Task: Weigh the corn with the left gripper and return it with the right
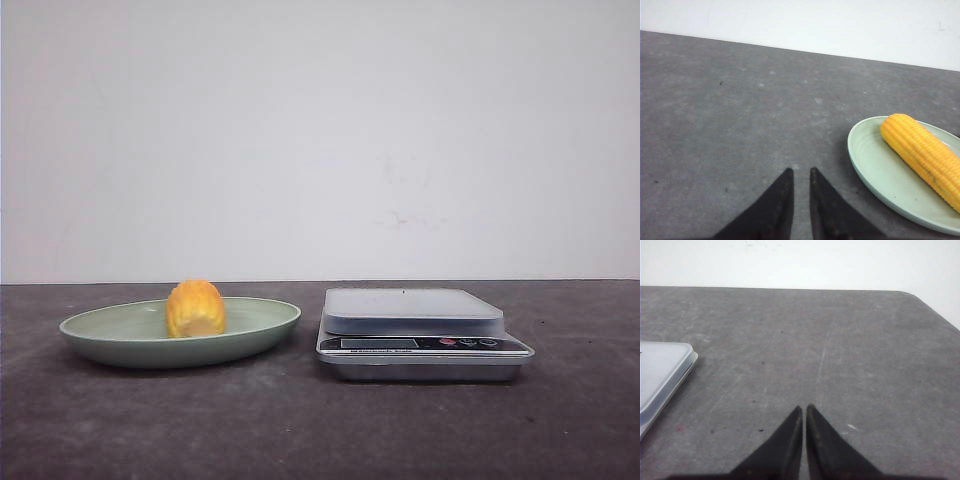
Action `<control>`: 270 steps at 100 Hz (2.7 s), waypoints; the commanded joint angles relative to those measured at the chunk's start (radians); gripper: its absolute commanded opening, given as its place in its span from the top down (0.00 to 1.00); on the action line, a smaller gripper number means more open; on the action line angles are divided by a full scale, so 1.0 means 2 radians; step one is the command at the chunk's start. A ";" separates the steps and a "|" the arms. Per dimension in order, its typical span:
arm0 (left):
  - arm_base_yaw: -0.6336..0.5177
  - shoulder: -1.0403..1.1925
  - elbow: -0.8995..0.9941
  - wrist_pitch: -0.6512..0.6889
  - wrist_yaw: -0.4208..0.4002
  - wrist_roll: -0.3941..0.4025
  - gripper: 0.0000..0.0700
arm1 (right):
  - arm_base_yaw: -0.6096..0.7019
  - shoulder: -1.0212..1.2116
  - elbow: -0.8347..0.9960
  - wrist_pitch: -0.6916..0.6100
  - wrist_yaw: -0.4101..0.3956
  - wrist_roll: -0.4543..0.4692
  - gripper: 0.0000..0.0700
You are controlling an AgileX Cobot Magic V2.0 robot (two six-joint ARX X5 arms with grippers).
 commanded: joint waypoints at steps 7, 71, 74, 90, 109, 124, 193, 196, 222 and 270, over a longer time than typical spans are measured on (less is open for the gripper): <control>0.000 -0.001 -0.009 -0.003 0.001 0.006 0.98 | 0.000 -0.001 -0.002 0.005 0.000 -0.003 0.99; 0.000 -0.001 -0.009 -0.003 0.001 0.006 0.98 | 0.000 -0.001 -0.002 0.005 0.000 -0.003 0.99; 0.000 -0.001 -0.009 -0.003 0.001 0.006 0.98 | 0.000 -0.001 -0.002 0.005 0.000 -0.003 0.99; 0.000 -0.001 -0.009 -0.003 0.001 0.006 0.98 | 0.000 -0.001 -0.002 0.005 0.000 0.001 0.99; 0.000 -0.001 -0.009 -0.003 0.001 0.006 0.98 | 0.000 -0.001 -0.002 0.001 0.000 0.000 0.99; 0.000 -0.001 -0.009 -0.003 0.001 0.006 0.98 | 0.000 -0.001 -0.002 -0.004 0.000 0.000 0.99; 0.000 -0.001 -0.004 0.061 -0.006 -0.071 0.98 | 0.000 -0.001 0.010 -0.004 -0.002 0.092 0.99; 0.000 -0.001 0.001 0.066 -0.004 -0.090 0.98 | 0.000 0.000 0.017 -0.006 -0.001 0.098 0.99; 0.000 0.056 0.106 0.051 0.026 -0.144 0.94 | 0.000 0.056 0.146 -0.049 -0.002 0.116 0.90; -0.009 0.242 0.370 -0.048 0.072 -0.090 0.15 | 0.030 0.171 0.340 -0.128 -0.017 0.084 0.20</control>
